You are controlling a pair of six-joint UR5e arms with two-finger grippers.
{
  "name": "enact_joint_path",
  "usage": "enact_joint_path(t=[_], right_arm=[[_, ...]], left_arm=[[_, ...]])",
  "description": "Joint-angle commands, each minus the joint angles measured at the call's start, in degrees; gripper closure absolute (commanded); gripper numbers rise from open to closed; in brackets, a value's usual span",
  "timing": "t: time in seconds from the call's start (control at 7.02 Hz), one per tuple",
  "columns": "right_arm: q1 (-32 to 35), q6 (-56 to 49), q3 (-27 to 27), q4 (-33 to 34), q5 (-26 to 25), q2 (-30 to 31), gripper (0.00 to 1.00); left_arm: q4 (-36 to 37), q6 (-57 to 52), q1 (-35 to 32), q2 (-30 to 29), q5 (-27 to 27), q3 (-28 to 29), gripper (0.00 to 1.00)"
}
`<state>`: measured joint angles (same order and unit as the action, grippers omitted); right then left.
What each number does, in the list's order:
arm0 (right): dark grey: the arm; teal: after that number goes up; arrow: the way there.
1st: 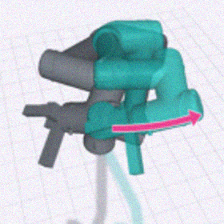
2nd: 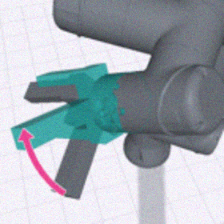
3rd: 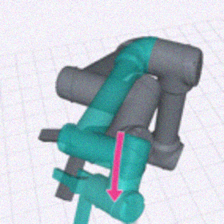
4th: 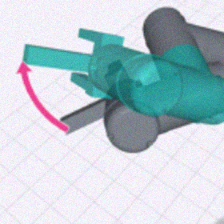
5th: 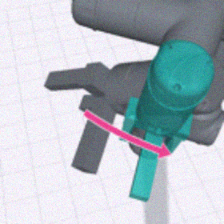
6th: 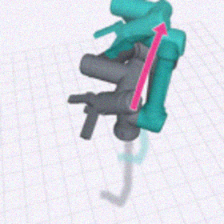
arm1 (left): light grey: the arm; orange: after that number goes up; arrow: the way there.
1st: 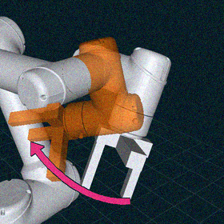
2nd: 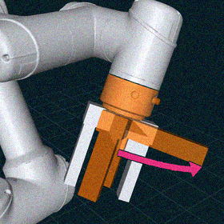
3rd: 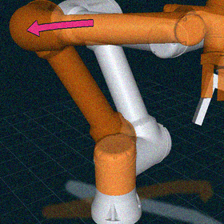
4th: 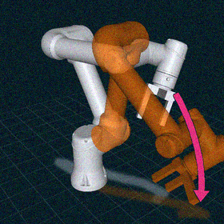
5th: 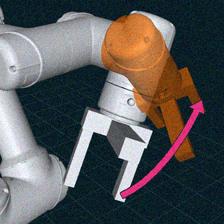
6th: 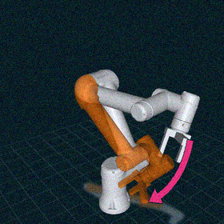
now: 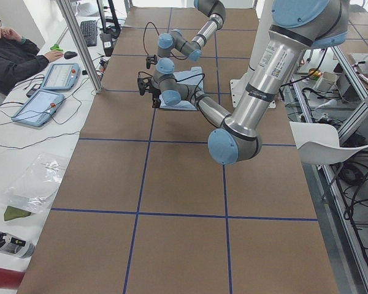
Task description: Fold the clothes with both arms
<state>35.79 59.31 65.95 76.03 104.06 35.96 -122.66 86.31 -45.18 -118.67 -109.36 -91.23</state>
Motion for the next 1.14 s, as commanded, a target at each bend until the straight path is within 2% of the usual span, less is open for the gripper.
enact_joint_path(t=[0.0, 0.28, 0.43, 0.71, 1.0], right_arm=[[2.0, -0.7, -0.7, 0.0, -0.2, -1.3, 0.0], [6.4, -2.4, 0.2, 0.5, 2.0, -1.4, 0.0], [10.2, -3.6, 1.8, 0.8, 7.2, 0.0, 0.0], [19.1, -14.2, 7.3, 2.6, 15.1, 7.8, 0.0], [27.5, -26.9, 9.6, 6.7, 20.0, 14.3, 0.0]], left_arm=[[0.0, -0.1, -0.1, 0.1, -0.1, 0.0, 0.0], [0.1, -3.8, -1.3, 0.2, -0.1, -0.1, 0.0], [0.0, -7.3, -2.5, 1.8, -0.2, -0.3, 0.0], [-0.3, -17.4, -8.1, 5.8, -7.9, -1.6, 0.0], [0.4, -31.4, -13.8, 12.7, -11.4, -5.0, 0.0]])
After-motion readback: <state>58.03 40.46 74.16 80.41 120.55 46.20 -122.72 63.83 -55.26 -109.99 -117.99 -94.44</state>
